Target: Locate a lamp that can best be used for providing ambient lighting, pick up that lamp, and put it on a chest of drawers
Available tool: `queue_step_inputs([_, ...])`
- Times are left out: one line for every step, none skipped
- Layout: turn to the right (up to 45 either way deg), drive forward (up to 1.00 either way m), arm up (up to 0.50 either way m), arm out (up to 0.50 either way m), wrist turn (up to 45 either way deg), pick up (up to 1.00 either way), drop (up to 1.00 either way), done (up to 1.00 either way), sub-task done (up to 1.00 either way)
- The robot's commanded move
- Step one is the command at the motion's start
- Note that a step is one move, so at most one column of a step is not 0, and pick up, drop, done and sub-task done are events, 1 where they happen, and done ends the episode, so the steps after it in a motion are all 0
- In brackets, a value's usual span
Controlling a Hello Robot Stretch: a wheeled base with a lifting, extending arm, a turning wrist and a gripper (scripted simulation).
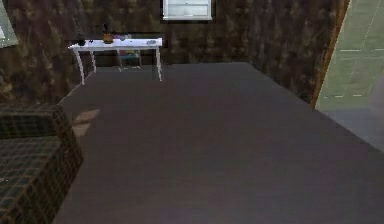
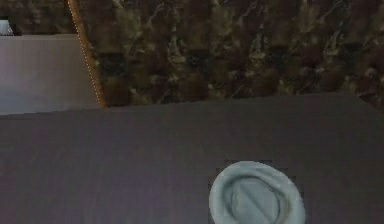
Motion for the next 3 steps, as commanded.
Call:
queue_step_inputs([39.0, 0.0, 0.0, 0.0, 0.0, 0.0, 0.0, 0.0, 0.0])
queue_step_inputs([0.0, 0.4, 0.0, 0.0, 0.0, 0.0, 0.0, 0.0, 0.0])
queue_step_inputs([6.0, 0.0, 0.0, 0.0, 0.0, 0.0, 0.0, 0.0, 0.0])
